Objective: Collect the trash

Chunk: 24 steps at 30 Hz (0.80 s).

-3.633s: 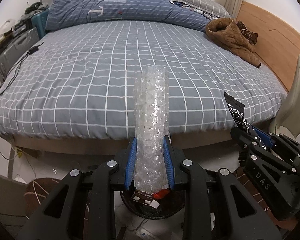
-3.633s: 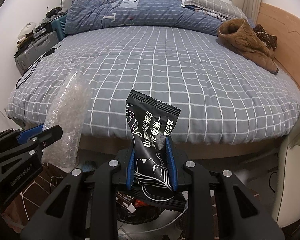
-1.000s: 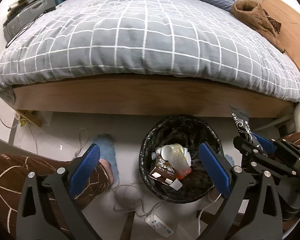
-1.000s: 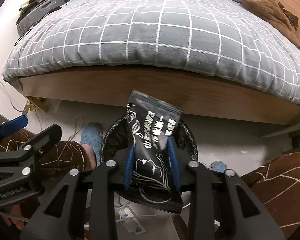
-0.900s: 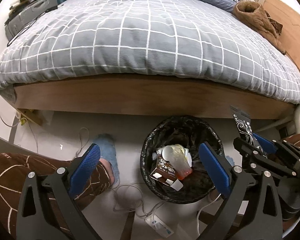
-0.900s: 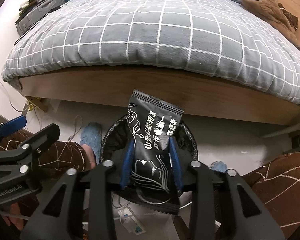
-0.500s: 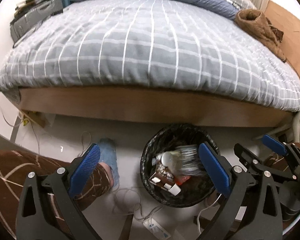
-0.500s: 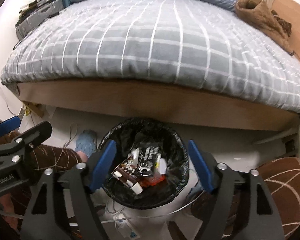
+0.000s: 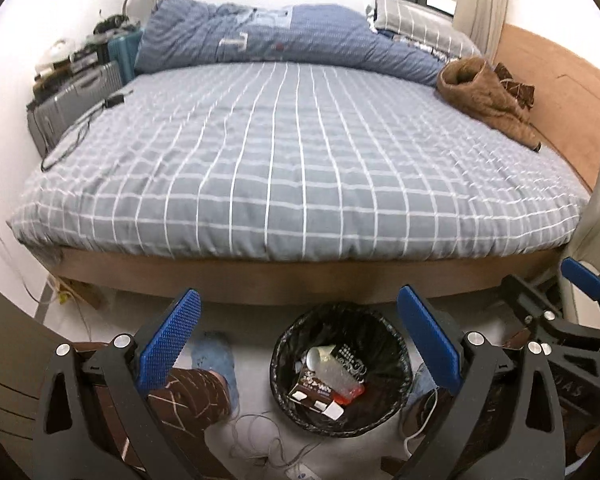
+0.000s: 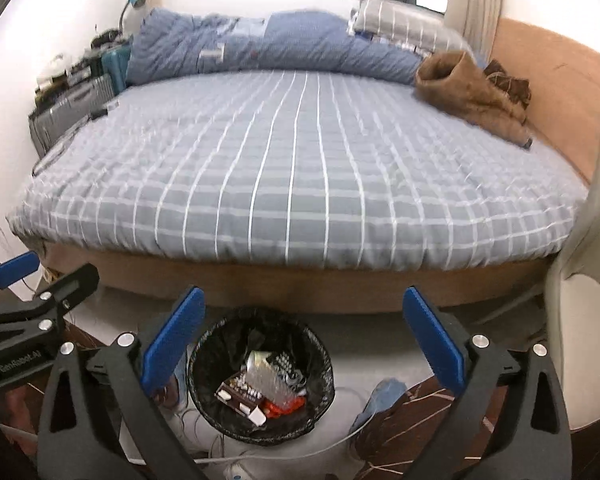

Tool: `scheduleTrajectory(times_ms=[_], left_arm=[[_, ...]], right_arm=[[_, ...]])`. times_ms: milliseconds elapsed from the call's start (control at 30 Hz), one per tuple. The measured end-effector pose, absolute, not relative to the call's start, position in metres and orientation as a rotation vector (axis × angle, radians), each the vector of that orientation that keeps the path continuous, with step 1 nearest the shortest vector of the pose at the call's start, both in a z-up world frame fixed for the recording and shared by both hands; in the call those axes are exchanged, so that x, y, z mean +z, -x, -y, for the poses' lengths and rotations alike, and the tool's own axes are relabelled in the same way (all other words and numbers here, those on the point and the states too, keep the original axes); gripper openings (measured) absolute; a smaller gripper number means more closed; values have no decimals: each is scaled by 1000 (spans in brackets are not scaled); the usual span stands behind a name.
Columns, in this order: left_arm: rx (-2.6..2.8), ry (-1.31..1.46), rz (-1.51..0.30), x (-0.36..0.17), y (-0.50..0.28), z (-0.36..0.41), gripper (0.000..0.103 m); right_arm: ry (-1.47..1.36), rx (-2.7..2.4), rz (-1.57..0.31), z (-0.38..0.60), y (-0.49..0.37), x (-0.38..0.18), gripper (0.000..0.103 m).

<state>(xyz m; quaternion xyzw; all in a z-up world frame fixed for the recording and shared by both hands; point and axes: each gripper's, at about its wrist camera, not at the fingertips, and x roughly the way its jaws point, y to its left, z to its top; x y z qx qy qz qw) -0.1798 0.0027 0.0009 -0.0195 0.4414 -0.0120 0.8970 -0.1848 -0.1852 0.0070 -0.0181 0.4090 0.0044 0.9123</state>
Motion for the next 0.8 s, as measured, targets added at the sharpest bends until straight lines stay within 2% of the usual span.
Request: scheduleTrajectory(times_ms=[300,800], left_arm=[[-21,26,-849,45,196,4,97],[-22,21,-845,49,196,4,97]], right_arm=[[13,6,-770,194,201,48,95],[17,-11,-778,195,201,45,95]])
